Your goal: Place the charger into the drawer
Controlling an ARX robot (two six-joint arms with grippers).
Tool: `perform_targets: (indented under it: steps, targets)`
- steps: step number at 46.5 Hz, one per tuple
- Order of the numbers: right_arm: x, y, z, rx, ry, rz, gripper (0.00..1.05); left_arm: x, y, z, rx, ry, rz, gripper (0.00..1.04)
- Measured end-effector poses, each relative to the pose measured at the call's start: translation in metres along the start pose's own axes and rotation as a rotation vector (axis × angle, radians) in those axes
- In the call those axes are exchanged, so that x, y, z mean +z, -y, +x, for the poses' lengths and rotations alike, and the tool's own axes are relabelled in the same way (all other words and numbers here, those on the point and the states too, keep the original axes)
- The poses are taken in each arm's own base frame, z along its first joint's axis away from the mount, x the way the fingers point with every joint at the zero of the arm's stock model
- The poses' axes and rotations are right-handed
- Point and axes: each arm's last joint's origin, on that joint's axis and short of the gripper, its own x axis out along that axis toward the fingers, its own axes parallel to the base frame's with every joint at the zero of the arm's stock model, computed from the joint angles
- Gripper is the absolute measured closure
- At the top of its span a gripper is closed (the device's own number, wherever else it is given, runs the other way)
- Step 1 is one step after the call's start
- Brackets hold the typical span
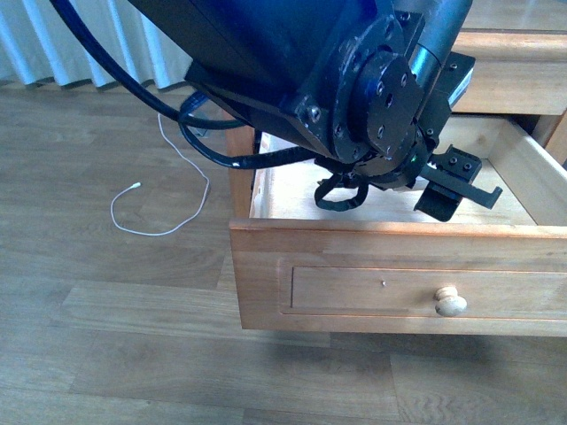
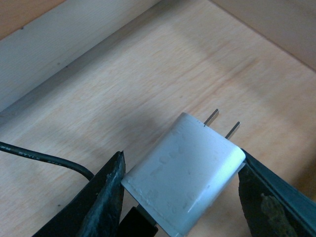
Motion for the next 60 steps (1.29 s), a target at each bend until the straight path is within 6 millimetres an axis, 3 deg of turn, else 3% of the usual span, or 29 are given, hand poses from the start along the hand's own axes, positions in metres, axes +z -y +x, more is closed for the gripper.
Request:
perform_targets:
  steps: [6,16,23,31,39,50,56,60]
  targets:
    - [0.0,0.0,0.0,0.0,0.0,0.0,0.08,-0.001,-0.002,0.013,0.046,-0.005,-0.009,0.44]
    - [0.0,0.0,0.0,0.0,0.0,0.0,0.08,0.007,-0.012,0.009,0.157,0.042,-0.03,0.05]
    - [0.0,0.0,0.0,0.0,0.0,0.0,0.08,0.024,-0.019,-0.017,0.25,0.109,-0.042,0.07]
    - [0.0,0.0,0.0,0.0,0.0,0.0,0.08,0.06,-0.038,-0.088,0.423,0.256,-0.085,0.06]
    - [0.0,0.0,0.0,0.0,0.0,0.0,0.08,0.066,-0.056,-0.159,0.562,0.35,-0.137,0.06]
    - [0.0,0.0,0.0,0.0,0.0,0.0,0.08,0.037,-0.061,-0.265,0.774,0.427,-0.199,0.06]
    - [0.0,0.0,0.0,0.0,0.0,0.0,0.08,0.002,-0.049,-0.33,0.924,0.44,-0.245,0.06]
    - [0.0,0.0,0.0,0.0,0.0,0.0,0.08,-0.024,-0.04,-0.356,0.997,0.417,-0.287,0.06]
